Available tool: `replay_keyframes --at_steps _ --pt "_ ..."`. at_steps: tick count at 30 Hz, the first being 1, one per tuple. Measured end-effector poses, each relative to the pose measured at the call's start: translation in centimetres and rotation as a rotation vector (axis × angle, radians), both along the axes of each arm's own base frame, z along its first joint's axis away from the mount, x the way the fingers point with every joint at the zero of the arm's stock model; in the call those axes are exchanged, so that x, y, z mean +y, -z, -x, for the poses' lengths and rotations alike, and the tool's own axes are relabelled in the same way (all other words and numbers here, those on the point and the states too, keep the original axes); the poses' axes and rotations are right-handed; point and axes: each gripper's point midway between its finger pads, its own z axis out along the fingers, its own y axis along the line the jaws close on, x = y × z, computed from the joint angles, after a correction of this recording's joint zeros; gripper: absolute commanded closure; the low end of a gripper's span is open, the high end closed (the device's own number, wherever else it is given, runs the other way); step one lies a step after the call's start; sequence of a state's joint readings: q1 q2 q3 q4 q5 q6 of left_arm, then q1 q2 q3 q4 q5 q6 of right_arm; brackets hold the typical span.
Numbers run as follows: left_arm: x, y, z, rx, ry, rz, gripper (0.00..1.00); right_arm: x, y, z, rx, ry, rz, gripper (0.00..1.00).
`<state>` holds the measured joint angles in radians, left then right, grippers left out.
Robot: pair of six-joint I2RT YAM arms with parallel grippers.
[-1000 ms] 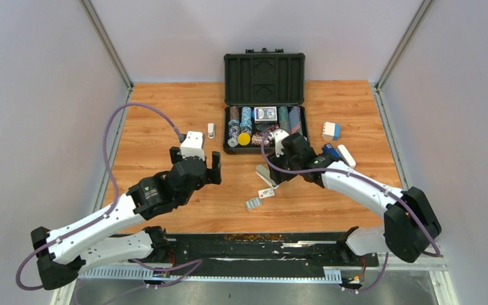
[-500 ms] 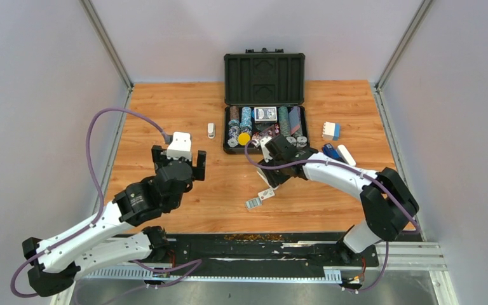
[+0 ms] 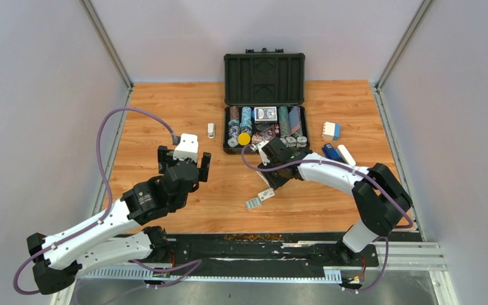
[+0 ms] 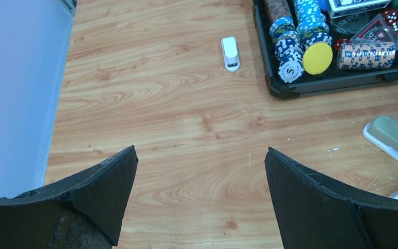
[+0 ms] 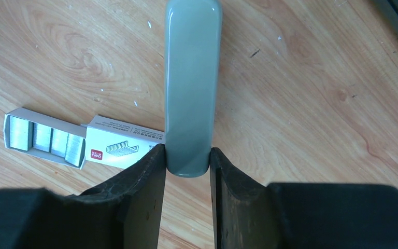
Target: Load the staples into the stapler
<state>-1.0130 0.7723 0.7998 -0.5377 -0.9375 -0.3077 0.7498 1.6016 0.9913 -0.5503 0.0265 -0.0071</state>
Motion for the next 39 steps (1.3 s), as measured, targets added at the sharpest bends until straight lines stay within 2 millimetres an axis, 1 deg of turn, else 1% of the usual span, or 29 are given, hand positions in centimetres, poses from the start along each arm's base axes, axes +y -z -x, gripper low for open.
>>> replay_keyframes --at_steps 2,12,15,17,21,24,26,30,34,36,39 --pt "0.0 0.0 0.0 -0.001 0.0 0.001 0.0 -0.1 0.4 0.0 0.003 0.001 0.007 0.96" --pt "0.0 0.0 0.0 -0.001 0.001 0.002 0.0 0.0 0.2 0.0 -0.005 -0.001 0.027 0.96" --pt "0.0 0.0 0.0 -0.001 0.001 0.003 0.0 0.2 -0.7 -0.2 -0.002 0.006 0.028 0.95" --pt "-0.1 0.0 0.0 -0.001 0.002 0.004 0.0 0.7 -1.6 -0.8 -0.017 0.018 0.018 0.95" --pt "0.0 -0.1 0.0 -0.002 0.003 0.008 0.0 2.5 -3.3 -2.1 -0.046 0.052 -0.017 0.95" --pt "0.0 -0.2 0.1 -0.004 0.002 0.013 0.0 3.7 -3.6 -2.4 -0.051 0.07 -0.035 0.95" --pt "0.0 -0.2 0.1 -0.005 0.001 0.015 0.0 4.7 -3.5 -2.0 -0.046 0.074 -0.039 0.95" --pt "0.1 -0.1 0.1 -0.004 -0.004 0.015 0.0 7.2 -2.6 -0.7 -0.024 0.072 -0.044 0.95" --pt "0.5 0.0 0.2 -0.002 -0.022 0.016 0.0 10.4 -1.5 0.5 -0.012 0.092 -0.052 0.95" --pt "0.7 0.1 0.2 -0.001 -0.032 0.015 0.0 11.8 -1.1 0.8 -0.021 0.109 -0.059 0.91" --pt "1.0 0.1 0.2 -0.004 -0.053 0.019 0.0 13.5 -1.2 1.0 -0.041 0.145 -0.079 0.78"
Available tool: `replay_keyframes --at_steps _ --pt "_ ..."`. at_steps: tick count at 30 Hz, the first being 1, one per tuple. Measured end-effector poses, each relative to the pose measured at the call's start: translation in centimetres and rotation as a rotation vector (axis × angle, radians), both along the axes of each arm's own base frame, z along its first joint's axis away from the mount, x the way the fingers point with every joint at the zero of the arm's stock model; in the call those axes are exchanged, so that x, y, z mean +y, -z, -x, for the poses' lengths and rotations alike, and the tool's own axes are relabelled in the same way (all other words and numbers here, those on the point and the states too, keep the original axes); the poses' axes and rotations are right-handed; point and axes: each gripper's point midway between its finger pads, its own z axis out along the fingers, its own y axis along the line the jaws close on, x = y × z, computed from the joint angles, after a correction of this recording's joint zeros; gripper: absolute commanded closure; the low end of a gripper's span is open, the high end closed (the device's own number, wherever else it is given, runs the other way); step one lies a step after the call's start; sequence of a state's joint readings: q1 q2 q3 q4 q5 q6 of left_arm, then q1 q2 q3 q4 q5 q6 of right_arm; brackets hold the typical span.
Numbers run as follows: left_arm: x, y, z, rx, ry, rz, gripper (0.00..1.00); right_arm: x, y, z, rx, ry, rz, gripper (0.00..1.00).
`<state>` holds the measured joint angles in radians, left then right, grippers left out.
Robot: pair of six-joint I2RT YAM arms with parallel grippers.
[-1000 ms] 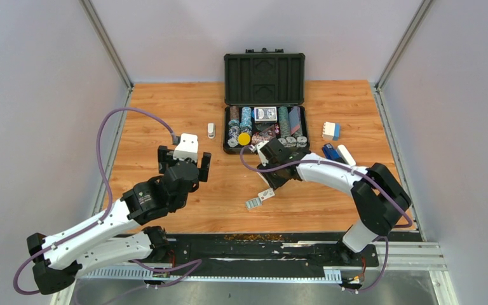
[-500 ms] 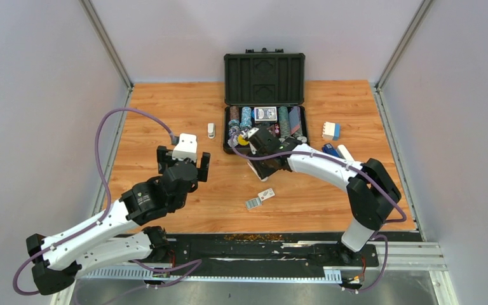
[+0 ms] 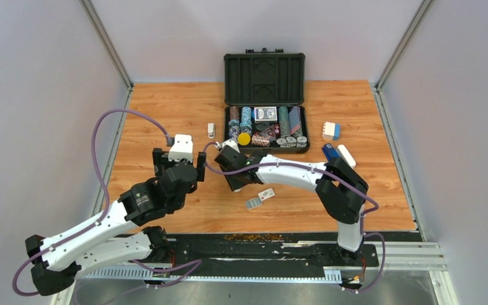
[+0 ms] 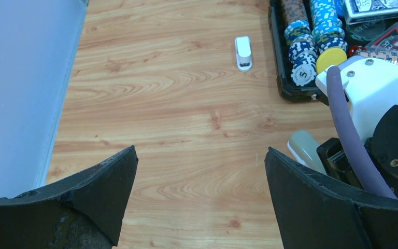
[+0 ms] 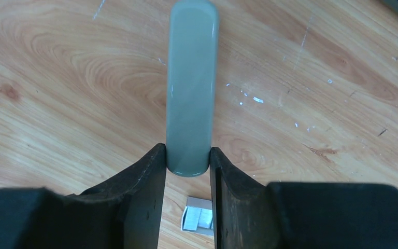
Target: Load the staples into the stapler
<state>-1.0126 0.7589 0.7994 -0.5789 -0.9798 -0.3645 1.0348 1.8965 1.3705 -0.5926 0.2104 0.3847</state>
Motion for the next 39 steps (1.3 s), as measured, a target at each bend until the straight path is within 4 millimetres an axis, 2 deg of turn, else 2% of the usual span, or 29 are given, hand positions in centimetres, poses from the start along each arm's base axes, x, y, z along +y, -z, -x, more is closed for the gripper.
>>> replay_keyframes --at_steps 4,7,10,14,19,24,27,34,39 --pt "0.3 0.0 0.1 -0.003 -0.015 0.018 0.0 0.8 -0.3 0.0 -0.024 0.051 -0.025 0.52" --pt "0.2 0.0 0.1 -0.001 -0.021 0.037 0.0 1.2 -0.6 -0.1 -0.037 0.073 -0.042 0.39" --pt "-0.1 0.2 0.2 0.004 -0.022 0.07 0.0 1.0 -1.4 -0.2 -0.057 0.085 -0.062 0.31" --pt "-1.1 1.0 0.2 0.036 -0.018 0.127 0.0 -0.3 -4.2 0.5 -0.111 0.09 -0.114 0.22" --pt "-3.1 2.8 0.4 0.108 -0.015 0.224 0.0 -5.0 -8.7 0.6 -0.257 0.17 -0.154 0.11" --pt "-5.7 5.2 0.4 0.203 -0.003 0.283 0.0 -11.6 -11.9 0.3 -0.423 0.307 -0.119 0.06" --pt "-7.8 7.6 0.4 0.285 0.011 0.295 0.0 -15.6 -13.6 0.4 -0.518 0.385 -0.101 0.05" --pt "-11.1 13.5 0.4 0.45 -0.017 0.266 0.06 -23.1 -16.5 1.7 -0.68 0.525 -0.151 0.01" --pt "-12.4 16.3 0.0 0.492 -0.063 0.273 0.13 -26.0 -17.2 2.7 -0.73 0.57 -0.205 0.0"
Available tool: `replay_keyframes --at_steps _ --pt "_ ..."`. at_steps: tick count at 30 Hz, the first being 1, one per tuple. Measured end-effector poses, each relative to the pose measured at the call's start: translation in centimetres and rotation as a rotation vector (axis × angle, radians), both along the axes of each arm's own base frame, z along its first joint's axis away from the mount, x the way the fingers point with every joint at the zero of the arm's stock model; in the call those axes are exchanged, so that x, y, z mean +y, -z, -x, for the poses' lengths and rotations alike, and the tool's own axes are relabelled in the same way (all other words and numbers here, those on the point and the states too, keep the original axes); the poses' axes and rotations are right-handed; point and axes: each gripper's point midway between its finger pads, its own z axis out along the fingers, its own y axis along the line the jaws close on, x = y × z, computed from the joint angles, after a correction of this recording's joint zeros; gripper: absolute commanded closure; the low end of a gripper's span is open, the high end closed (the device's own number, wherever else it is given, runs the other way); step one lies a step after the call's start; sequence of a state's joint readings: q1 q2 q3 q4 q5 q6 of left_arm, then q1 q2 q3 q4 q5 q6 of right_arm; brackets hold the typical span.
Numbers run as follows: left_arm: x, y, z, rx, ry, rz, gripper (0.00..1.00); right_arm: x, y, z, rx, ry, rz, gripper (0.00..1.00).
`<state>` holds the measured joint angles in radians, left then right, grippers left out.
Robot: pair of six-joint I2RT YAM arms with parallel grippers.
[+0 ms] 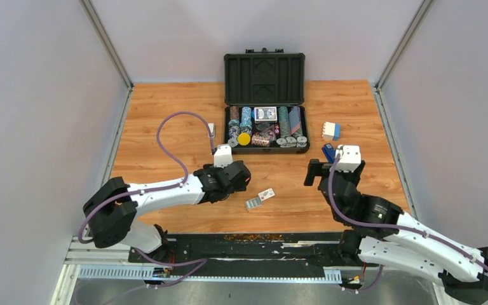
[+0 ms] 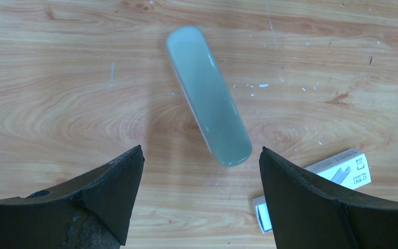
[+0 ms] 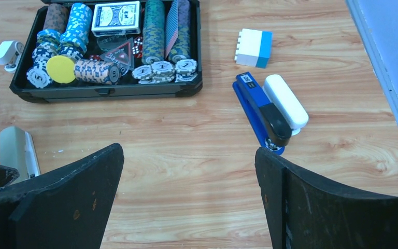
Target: Load the staples into the stapler
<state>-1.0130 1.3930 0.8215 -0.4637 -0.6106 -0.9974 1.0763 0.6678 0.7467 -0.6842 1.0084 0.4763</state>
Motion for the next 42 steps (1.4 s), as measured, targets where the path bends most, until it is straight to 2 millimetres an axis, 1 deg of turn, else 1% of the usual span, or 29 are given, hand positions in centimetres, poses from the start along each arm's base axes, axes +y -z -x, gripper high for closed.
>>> replay_keyframes --at_steps 3,8,11,16,18,21,23,26,28,30,32,35,36,38,40,42 --pt "-0.9 0.9 -0.5 0.004 -0.022 0.017 0.18 -1.3 -0.2 0.5 -0.028 0.013 -0.023 0.0" --pt "-1.7 2.1 -1.1 0.0 -0.05 0.037 0.25 -2.1 -0.1 0.8 -0.042 0.019 -0.039 0.0" --pt "-1.8 2.8 -1.3 0.006 -0.066 0.036 0.34 -2.2 0.2 0.8 -0.039 0.02 -0.031 0.0" --pt "-1.4 2.9 -1.9 0.005 -0.092 0.043 0.59 -2.0 0.6 0.7 -0.028 0.02 -0.01 0.0" --pt "-0.9 2.8 -2.2 0.0 -0.103 0.044 0.68 -1.9 0.7 0.6 -0.023 0.019 -0.002 0.0" --pt "0.2 2.5 -2.6 -0.008 -0.119 0.042 0.77 -1.7 0.9 0.6 -0.017 0.016 0.006 0.0" --pt "1.2 2.3 -3.0 -0.013 -0.131 0.034 0.79 -1.7 1.0 0.6 -0.015 0.013 0.01 0.0" --pt "3.4 1.5 -4.2 -0.032 -0.168 0.022 0.81 -1.6 1.0 0.6 -0.012 0.008 0.015 0.0" --pt "5.3 0.7 -5.3 -0.047 -0.202 0.015 0.83 -1.6 1.0 0.6 -0.011 0.003 0.017 0.0" --pt "7.3 -0.1 -6.5 -0.061 -0.238 0.009 0.83 -1.5 1.0 0.6 -0.01 0.0 0.02 0.0" --pt "9.5 -0.8 -8.0 -0.072 -0.273 0.0 0.83 -1.4 1.0 0.6 -0.01 -0.005 0.02 0.0" --pt "12.4 -1.9 -10.4 -0.084 -0.294 -0.035 0.84 -1.4 1.0 0.6 -0.009 -0.009 0.025 0.0" --pt "12.9 -2.2 -11.1 -0.089 -0.294 -0.047 0.84 -1.4 1.0 0.6 -0.009 -0.01 0.026 0.0" --pt "13.9 -3.1 -13.4 -0.098 -0.277 -0.067 0.84 -1.4 1.1 0.6 -0.008 -0.014 0.029 0.0" --pt "14.4 -3.6 -16.1 -0.108 -0.242 -0.081 0.84 -1.3 1.1 0.6 -0.008 -0.018 0.03 0.0" --pt "14.4 -3.7 -18.6 -0.111 -0.195 -0.087 0.84 -1.3 1.2 0.6 -0.009 -0.021 0.029 0.0"
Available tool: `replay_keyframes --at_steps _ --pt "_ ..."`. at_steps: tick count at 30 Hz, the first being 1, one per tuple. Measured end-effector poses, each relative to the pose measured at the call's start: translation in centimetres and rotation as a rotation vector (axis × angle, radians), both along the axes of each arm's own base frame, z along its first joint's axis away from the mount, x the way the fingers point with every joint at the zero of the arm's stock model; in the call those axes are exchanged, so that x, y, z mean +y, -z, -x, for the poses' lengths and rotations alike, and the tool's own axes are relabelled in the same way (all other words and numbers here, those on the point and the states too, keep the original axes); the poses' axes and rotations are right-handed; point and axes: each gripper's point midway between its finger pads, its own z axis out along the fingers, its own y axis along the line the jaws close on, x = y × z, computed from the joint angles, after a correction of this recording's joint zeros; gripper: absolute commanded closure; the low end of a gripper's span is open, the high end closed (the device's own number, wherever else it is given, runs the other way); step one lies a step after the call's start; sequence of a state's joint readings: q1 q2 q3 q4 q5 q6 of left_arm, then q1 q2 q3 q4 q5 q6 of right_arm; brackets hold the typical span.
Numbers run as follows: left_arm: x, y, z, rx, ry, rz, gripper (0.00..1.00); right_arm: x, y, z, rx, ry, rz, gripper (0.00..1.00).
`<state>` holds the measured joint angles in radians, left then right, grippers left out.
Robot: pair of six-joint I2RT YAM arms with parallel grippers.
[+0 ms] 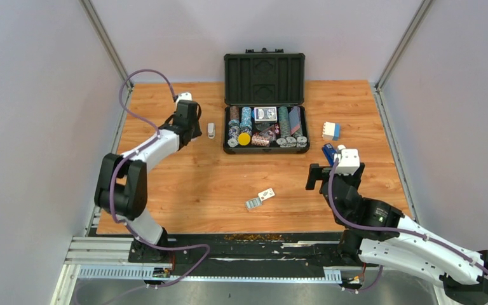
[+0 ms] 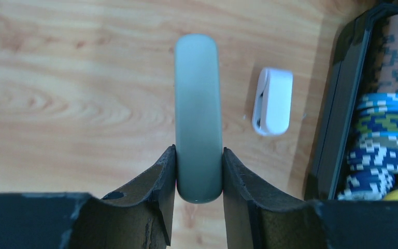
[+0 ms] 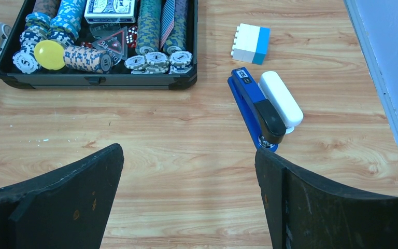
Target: Load the staples into the stapler
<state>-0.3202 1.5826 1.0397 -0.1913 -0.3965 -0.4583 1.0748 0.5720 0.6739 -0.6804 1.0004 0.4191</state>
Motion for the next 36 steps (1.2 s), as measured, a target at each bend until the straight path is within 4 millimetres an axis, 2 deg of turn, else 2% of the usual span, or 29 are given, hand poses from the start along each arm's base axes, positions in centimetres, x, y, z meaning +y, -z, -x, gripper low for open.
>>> replay_keyframes --at_steps 1,5,11,13,14,17,23,25,28,31,34,36 --pt "0.0 0.2 -1.3 0.008 0.033 -0.004 0.84 0.0 0.0 0.0 -0.001 -0.001 0.0 0.0" --pt "0.0 2.1 -4.2 0.055 0.148 -0.004 0.83 0.1 0.1 0.0 0.0 -0.01 0.002 0.0" --pt "-0.9 5.5 -5.7 0.135 0.295 0.018 0.78 0.4 -0.2 -0.1 -0.009 -0.025 0.0 0.0" --pt "-1.0 6.3 -5.8 0.151 0.323 0.015 0.66 0.5 -0.3 -0.1 -0.01 -0.031 -0.001 0.0" --pt "-1.0 6.3 -5.8 0.152 0.33 0.013 0.56 0.5 -0.3 -0.1 -0.011 -0.034 -0.001 0.0" --pt "-1.1 6.0 -6.1 0.144 0.349 0.007 0.4 0.7 -0.4 -0.1 -0.013 -0.042 0.0 0.0" --pt "-0.6 5.4 -5.7 0.152 0.349 -0.021 0.2 0.9 -0.4 0.0 -0.005 -0.069 0.015 0.0" --pt "-0.4 4.1 -5.4 0.135 0.344 -0.031 0.13 0.9 -0.6 0.1 -0.002 -0.076 0.019 0.0" --pt "0.0 0.6 -4.9 0.069 0.329 -0.034 0.02 0.6 -1.8 0.3 -0.007 -0.079 0.01 0.0" --pt "0.1 -4.6 -3.8 -0.042 0.311 -0.015 0.0 -0.1 -3.4 0.6 -0.02 -0.071 -0.008 0.0" --pt "0.5 -11.9 -0.8 -0.214 0.293 0.02 0.0 -1.5 -5.4 1.0 -0.048 -0.045 -0.042 0.0" --pt "0.9 -15.4 1.3 -0.302 0.286 0.034 0.0 -2.3 -6.1 1.2 -0.061 -0.029 -0.052 0.0"
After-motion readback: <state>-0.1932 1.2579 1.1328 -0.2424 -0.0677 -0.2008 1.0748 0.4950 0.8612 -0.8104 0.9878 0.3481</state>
